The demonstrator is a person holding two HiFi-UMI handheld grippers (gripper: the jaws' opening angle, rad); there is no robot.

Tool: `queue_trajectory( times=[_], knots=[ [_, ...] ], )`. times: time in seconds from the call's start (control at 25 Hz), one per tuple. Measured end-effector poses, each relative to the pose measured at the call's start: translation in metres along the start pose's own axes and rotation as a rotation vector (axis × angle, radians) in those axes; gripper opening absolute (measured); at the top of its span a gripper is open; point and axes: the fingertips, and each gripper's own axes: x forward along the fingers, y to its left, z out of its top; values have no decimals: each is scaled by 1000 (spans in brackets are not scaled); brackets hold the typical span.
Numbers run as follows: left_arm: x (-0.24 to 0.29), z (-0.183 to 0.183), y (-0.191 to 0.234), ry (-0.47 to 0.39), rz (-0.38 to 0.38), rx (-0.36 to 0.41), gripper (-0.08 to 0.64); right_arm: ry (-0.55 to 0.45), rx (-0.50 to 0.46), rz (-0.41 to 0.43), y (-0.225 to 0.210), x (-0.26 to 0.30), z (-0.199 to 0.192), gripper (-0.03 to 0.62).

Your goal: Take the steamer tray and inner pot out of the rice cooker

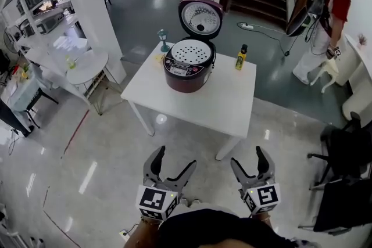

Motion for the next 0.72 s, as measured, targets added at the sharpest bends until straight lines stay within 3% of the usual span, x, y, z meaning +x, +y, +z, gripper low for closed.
queue_trajectory(
  times=[0.12, 0.32, 0.52, 0.72],
  knots=[
    [4, 1, -1, -17, 35, 5, 394, -18, 4, 1, -11, -2, -2, 362],
    [7, 3, 1, -85, 120, -60, 394, -87, -15, 44, -22, -9, 10, 362],
    [10, 15, -1, -87, 140, -14, 394, -67, -48, 24, -34, -9, 3, 362],
    [22, 19, 6, -84, 137, -27, 394, -111, -70, 44, -34, 0, 13, 362]
  ],
)
